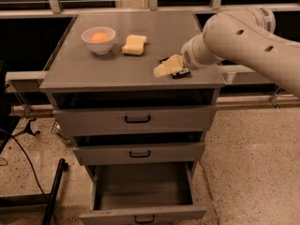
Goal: Place rxbar blueberry into bottom drawer
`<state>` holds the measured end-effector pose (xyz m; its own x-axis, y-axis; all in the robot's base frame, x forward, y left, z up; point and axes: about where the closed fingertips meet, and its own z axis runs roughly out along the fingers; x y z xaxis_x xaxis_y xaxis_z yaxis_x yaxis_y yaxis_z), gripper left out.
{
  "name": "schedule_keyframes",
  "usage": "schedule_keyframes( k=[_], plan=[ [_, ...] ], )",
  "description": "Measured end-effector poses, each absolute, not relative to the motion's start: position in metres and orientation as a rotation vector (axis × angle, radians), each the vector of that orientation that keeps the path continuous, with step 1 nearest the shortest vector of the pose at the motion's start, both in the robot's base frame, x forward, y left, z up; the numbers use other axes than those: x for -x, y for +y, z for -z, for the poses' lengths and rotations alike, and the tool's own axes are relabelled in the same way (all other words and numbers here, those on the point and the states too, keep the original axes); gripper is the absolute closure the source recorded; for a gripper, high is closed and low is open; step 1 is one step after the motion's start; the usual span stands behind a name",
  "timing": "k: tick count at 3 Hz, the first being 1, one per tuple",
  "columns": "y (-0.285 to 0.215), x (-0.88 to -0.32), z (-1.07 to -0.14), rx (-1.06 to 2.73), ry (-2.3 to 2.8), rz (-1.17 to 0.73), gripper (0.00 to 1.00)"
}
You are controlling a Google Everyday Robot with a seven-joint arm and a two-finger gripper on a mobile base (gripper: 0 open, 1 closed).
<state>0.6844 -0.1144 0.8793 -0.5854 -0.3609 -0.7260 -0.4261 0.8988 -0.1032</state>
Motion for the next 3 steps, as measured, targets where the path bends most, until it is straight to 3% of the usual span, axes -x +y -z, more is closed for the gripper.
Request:
schedule_keyframes(
  k=[3],
  plan=[
    [-0.123,-0.707,-0.864,0.491,2.29,-0.051,0.0]
  ],
)
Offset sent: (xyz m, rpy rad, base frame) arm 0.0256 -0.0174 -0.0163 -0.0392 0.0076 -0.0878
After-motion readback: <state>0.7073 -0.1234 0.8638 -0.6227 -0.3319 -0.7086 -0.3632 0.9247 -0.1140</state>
